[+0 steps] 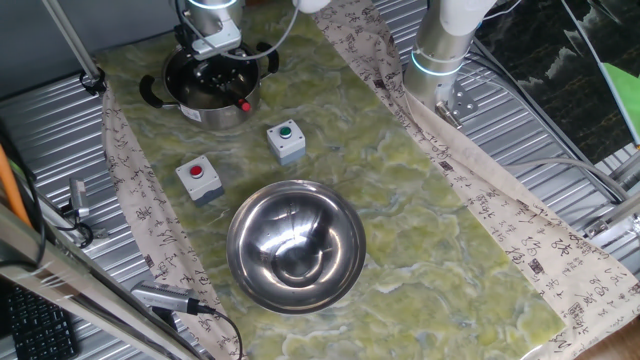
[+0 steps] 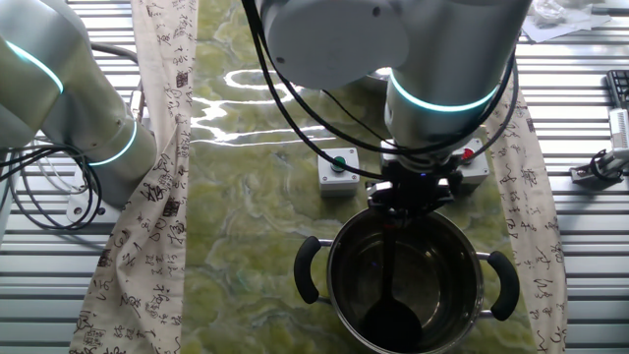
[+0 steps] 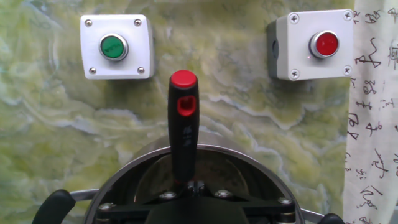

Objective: Scoop water with a large spoon from one bowl to another

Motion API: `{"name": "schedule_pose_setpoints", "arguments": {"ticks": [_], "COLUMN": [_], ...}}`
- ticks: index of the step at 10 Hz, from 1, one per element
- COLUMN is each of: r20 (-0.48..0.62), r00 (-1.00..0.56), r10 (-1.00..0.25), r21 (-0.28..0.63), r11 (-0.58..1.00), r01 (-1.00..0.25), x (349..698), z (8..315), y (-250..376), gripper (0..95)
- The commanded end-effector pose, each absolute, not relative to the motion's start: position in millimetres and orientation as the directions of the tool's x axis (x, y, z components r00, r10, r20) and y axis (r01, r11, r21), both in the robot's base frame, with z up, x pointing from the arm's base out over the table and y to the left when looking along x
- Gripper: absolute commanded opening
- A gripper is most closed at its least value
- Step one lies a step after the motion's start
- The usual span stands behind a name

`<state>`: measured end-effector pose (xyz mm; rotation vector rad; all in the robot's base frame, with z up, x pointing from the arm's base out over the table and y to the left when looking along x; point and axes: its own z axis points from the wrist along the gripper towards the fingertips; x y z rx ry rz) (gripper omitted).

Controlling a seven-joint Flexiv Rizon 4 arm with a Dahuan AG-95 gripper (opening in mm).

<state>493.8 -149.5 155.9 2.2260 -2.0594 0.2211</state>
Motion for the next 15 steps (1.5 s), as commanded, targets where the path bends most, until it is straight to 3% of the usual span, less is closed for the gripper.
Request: {"name": "schedule_pose_setpoints", "arguments": {"ticks": [1,7,9,15], "r20": [0.175,0.151,0.135,0.253], "r00": [0.070,0.066,0.047,-0.048], "r10": [-0.982,-0.986,-0.990,-0.966], "r21": [-0.026,-0.012,0.032,0.076], "r11": [-0.076,-0.069,-0.043,0.069], "r01": [-0.997,-0.998,-0.999,-0.995], "x": [494.0,494.0,494.0,494.0], "z": [155.9,155.9,155.9,155.9], "y": [-149.2,-149.2,-149.2,-149.2], "gripper": [0.0,0.0,0.0,0.0]}}
